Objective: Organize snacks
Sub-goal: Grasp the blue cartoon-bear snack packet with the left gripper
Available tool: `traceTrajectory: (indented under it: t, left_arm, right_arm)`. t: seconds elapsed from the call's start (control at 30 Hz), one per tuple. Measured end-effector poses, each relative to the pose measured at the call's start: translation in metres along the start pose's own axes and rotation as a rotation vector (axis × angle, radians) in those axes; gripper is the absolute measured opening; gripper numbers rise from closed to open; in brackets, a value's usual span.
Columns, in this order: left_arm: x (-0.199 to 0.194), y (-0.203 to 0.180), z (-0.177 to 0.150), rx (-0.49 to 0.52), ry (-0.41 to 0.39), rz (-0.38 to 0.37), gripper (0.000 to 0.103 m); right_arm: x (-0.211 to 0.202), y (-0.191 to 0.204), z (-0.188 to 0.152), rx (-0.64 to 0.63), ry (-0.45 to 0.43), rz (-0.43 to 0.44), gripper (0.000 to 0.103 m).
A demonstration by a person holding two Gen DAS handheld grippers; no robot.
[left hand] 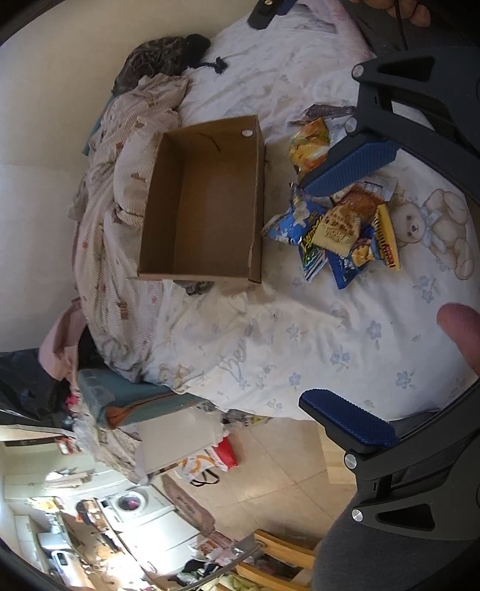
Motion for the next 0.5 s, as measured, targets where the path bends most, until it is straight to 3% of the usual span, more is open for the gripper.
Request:
traceTrajectory:
  t: [0.17, 0.37, 0.5]
  left_arm:
    - [0.039, 0.01, -0.007, -0.1, 0.164, -0.012, 0.103]
    - [0.091, 0.011, -0.066, -0.187, 0.425, 0.01, 0.102]
    - [0.12, 0.006, -0.108, -0.224, 0.576, 0.016, 0.088]
  right_arm:
    - [0.033, -0.018, -0.007, 0.092, 0.118, 0.065, 0.103]
    - [0.06, -0.029, -0.032, 0.143, 0.188, 0.062, 0.103]
    - [0.066, -0.031, -0.036, 0.167, 0.203, 0.074, 0.103]
Point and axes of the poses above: each gripper's, at about its wrist camera, not at the fingertips, and x roughly the way its jaws point, y to its left, z to its top, the point moved 10 cm from there along x, roughly the way its jaws point, and after that the axes turned 11 degrees about -x, right-handed, at the moved point
